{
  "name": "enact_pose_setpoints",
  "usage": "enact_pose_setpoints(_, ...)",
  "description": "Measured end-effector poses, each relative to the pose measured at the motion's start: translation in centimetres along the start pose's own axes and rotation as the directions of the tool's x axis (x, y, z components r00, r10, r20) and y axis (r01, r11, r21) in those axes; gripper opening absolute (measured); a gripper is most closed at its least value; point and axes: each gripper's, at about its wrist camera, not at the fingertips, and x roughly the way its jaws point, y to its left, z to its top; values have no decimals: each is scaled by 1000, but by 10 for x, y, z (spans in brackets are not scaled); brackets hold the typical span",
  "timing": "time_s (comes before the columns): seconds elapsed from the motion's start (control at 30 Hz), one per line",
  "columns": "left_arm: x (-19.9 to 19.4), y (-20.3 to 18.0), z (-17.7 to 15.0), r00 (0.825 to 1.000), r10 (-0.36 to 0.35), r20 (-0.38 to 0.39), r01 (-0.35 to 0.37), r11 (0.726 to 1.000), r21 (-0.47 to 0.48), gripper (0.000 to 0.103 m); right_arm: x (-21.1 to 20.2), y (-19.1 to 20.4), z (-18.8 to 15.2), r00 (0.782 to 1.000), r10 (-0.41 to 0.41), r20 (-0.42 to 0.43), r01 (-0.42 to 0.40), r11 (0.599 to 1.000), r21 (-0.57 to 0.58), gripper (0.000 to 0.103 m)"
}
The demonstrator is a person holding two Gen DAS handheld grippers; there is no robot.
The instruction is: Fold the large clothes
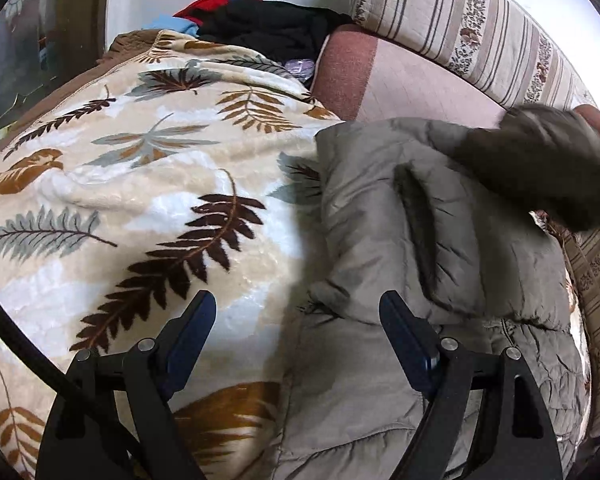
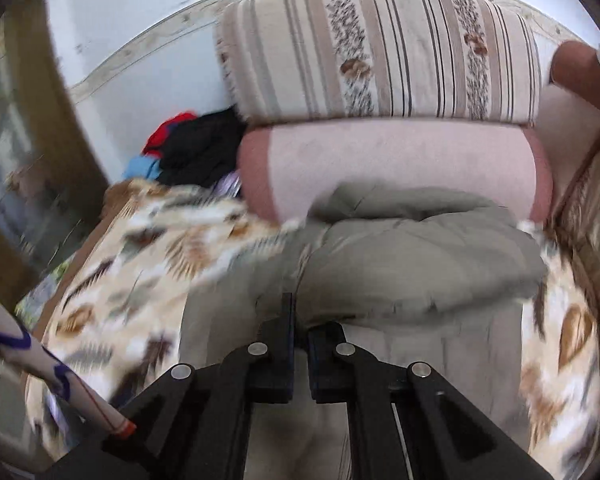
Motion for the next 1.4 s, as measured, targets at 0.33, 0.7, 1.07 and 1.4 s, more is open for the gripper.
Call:
enact_pose_setpoints(0.33, 4, 14, -1, 1000, 26, -10, -26, 999, -43, 83, 136, -28, -108, 963, -2, -269, 59, 978, 203, 5)
enact_pose_setpoints(0.7, 1, 8, 1, 1000, 16, 0, -16, 1000, -27, 83, 42, -40, -82, 988, -4, -157, 26, 990, 138, 43)
enact_pose_setpoints(1.07, 6, 10, 2, 1000, 16, -25, -17, 999, -39, 83, 120, -91, -28, 950, -263, -167, 286, 948, 138, 51)
enact_pose_setpoints(1.4, 1, 15, 6, 1000, 10, -17, -10, 999, -53, 83, 114, -67, -70, 951, -251, -183, 267, 962, 65, 51)
